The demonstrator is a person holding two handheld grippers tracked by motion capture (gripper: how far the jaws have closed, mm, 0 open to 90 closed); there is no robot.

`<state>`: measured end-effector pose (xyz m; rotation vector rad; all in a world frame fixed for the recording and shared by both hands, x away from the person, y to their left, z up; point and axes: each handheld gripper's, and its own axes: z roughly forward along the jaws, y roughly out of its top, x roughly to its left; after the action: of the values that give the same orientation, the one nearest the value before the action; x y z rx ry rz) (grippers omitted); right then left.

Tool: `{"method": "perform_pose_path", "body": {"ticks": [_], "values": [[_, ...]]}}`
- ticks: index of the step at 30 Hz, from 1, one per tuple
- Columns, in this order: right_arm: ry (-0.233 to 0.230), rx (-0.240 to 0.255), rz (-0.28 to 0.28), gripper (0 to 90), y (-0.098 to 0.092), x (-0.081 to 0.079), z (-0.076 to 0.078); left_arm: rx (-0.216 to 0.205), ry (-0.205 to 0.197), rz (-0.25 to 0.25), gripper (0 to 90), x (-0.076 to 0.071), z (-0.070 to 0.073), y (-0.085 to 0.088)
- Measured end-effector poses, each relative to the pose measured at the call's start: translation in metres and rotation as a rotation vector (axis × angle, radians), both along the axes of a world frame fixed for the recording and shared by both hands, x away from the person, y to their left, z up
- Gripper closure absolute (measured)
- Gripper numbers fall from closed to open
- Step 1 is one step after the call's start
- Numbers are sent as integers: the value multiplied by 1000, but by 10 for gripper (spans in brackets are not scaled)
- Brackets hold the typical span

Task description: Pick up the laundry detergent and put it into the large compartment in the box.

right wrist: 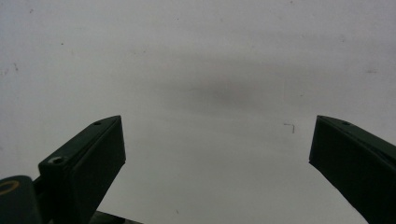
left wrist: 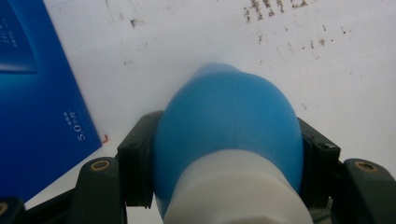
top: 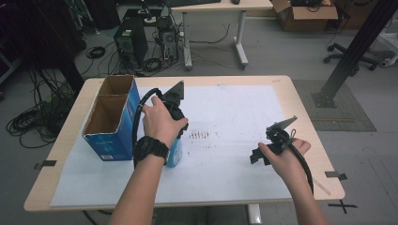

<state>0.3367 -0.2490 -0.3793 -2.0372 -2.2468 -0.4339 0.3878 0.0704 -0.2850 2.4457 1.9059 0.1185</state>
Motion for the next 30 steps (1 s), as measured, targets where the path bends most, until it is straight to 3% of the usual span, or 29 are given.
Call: {"method": "perform_pose_path", "body": {"ticks": [14, 30], "values": [[-7, -2, 8, 36, 2, 0, 7, 7, 7, -14, 372, 2, 5, -1], [-6, -3, 5, 36, 1, 1, 12, 0, 6, -34, 373, 4, 42, -2]]}}
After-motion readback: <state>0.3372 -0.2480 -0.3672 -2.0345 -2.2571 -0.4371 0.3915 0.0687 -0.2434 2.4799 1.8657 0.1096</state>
